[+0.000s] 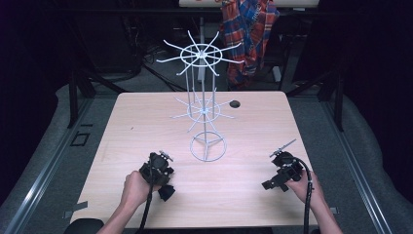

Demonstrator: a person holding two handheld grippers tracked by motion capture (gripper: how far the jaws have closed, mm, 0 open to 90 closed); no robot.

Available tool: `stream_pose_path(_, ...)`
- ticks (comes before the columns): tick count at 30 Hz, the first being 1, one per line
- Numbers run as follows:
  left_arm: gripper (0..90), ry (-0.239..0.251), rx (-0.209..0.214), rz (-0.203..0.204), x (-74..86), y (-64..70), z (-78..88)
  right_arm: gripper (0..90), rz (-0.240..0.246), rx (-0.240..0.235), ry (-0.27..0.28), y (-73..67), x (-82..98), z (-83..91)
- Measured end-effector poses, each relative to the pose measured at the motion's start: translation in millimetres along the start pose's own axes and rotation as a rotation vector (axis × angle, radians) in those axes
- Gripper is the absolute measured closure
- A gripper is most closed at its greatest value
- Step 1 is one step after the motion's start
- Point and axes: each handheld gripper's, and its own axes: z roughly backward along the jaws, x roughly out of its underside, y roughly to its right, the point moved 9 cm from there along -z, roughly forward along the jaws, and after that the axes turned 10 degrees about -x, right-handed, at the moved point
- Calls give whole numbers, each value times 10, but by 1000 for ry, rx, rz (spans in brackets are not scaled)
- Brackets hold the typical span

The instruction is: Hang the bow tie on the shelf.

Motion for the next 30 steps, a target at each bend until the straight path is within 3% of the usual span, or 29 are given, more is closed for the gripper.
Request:
stream_pose_path(6,881,23,8,8,-8,-41,39,100,-8,-2,1,-2,5,-1)
stream_pose_path(7,884,27,10,13,-9,-50,49,100,-23,7,22,-9,-5,-13)
stream_pose_path(9,885,40,19,21,-15,-72,72,100,-2,-2,0,-2,3,-4)
stream_pose_path(14,886,92,28,46,-44,-158,177,97,-19,-20,25,-22,-8,-9)
stream_pose_path(18,886,156,46,99,-61,-266,265,96,-18,-19,34,-17,-16,1)
stream_pose_path(22,887,189,80,156,-66,-366,314,94,-23,-24,39,-19,-22,5)
stream_pose_path(30,887,247,80,179,-105,-428,435,101,-40,-8,56,-16,-37,3)
